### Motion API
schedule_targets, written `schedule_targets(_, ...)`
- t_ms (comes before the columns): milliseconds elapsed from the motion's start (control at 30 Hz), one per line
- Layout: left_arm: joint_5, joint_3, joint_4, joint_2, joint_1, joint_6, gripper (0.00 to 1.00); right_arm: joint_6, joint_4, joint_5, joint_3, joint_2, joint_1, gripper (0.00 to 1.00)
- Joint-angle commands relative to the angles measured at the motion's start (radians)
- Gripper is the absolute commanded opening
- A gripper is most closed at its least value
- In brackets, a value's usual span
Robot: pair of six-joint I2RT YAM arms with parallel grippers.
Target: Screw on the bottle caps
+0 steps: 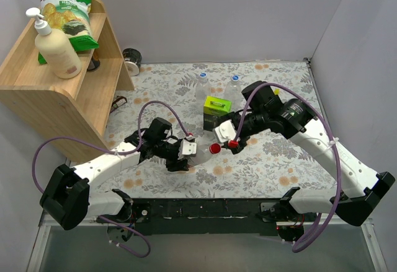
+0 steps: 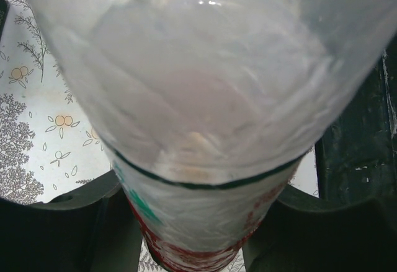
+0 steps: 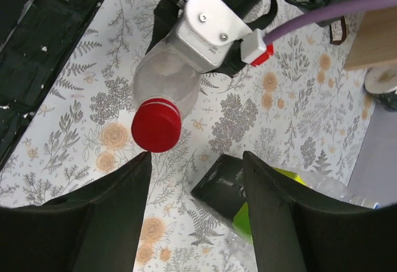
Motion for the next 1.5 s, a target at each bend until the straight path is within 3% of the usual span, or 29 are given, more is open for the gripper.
schedule_targets(0, 0.026, 0.056, -0.055, 0.01, 0.006, 0.051, 0.0, -0.231, -0.122, -0.053, 0.023, -0.007, 0.01, 0.65)
schedule_targets(367, 0.032, 0.098, -0.05, 0.054, 0.004, 0.036, 0.0, -0.34, -0.153, -0.083, 0.001, -0.019, 0.021, 0.59)
schedule_targets(733, 0.032, 0.121, -0.026, 0.085, 0.004, 0.02, 0.0, -0.387, -0.179, -0.046, -0.008, 0.019, 0.024, 0.44)
schedule_targets(1200, 0.033, 0.145, 0.0, 0.116, 0.004, 0.02, 0.0, -0.377, -0.144, 0.008, -0.049, 0.021, 0.026, 0.39)
schedule_targets(1467, 0.033, 0.151, 0.008, 0.128, 0.004, 0.019, 0.0, -0.374, -0.069, 0.051, -0.111, -0.004, 0.024, 0.44)
